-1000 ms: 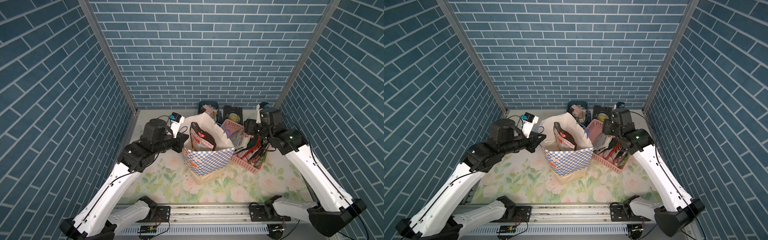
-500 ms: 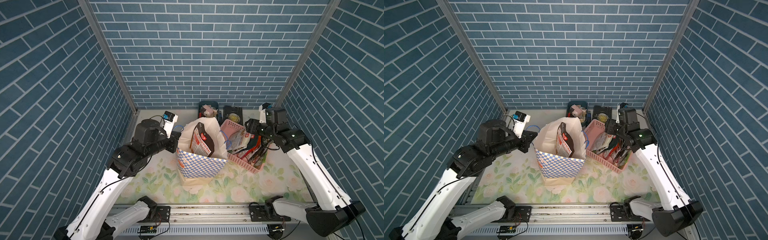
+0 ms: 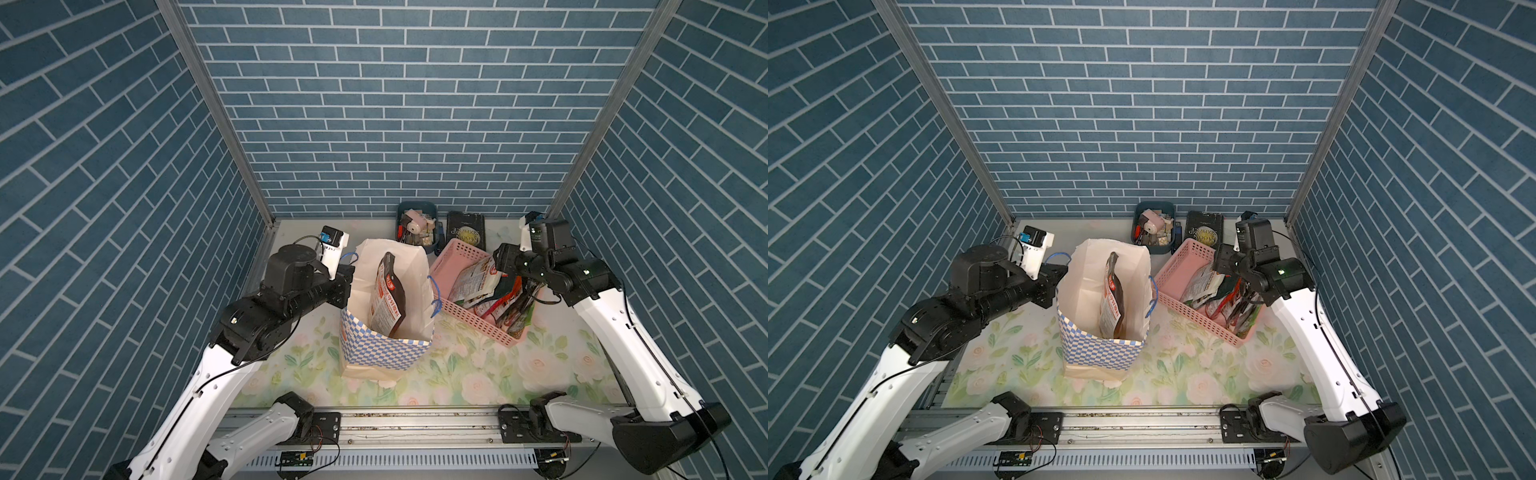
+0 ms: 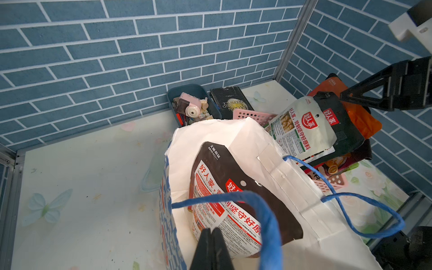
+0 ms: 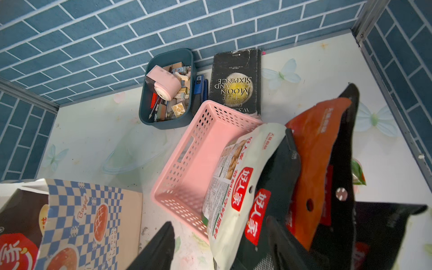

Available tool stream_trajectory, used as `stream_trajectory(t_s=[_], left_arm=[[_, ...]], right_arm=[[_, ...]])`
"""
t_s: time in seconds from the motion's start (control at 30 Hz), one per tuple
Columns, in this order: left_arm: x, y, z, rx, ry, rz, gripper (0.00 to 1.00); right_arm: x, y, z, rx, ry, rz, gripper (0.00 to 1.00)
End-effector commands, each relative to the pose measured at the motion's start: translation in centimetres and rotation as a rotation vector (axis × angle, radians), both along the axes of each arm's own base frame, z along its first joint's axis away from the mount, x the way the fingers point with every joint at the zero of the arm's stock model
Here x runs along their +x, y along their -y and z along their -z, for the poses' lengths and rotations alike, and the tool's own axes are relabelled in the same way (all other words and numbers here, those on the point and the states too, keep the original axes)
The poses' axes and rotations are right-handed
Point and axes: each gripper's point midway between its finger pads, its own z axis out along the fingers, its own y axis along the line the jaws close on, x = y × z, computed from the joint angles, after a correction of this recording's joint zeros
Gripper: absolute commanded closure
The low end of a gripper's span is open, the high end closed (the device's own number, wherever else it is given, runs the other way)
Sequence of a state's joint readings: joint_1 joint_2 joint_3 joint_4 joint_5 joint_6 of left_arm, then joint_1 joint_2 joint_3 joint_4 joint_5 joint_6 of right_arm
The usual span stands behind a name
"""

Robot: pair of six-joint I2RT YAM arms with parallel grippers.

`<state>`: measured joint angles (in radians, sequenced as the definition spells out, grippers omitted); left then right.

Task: Place the condiment packets inside the bag
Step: Adjust the condiment packet in the storage box.

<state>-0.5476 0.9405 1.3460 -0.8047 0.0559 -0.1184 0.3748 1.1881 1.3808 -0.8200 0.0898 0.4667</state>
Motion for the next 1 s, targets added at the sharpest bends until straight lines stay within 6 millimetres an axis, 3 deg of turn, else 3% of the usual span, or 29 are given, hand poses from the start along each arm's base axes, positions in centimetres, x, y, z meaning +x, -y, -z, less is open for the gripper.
stream_trajectory(t_s=[0.0,0.33,0.5,0.63,0.8,0.87,0.97], left_arm=[[0.1,-0.6,-1.5,-0.021,0.065,-0.026,1.00],[-0.3,-0.7,-1.1,-0.033,0.071,-0.020,1.00],[-0.2,-0.5,-0.9,-0.034,0.071,-0.013,1.00],[-0.2,-0.4,-0.5,-0.037,0.066,-0.009,1.00],[-0.1,-0.5,-0.3,-0.035,0.061,-0.017,1.00],[-0.1,-0.5,-0.2,-0.035,0.058,-0.019,1.00],[-0.1,-0.5,-0.2,-0.040,0.058,-0.020,1.00]], right_arm=[[-1.5,1.5,0.4,-0.014,-0.028,0.059,0.34],[-2.0,1.8,4.3,-0.048,-0.134,0.061,0.33],[-1.2,1.3,2.7,-0.022,-0.096,0.053,0.38],[-0.4,-0.7,-0.2,0.054,-0.040,-0.020,0.47],[-0.2,-2.9,-2.8,0.036,0.005,-0.073,0.49],[-0.1,-4.0,-2.3,0.043,-0.015,-0.101,0.47],[0.1,-3.9,0.6,0.021,-0.079,-0.080,0.44]])
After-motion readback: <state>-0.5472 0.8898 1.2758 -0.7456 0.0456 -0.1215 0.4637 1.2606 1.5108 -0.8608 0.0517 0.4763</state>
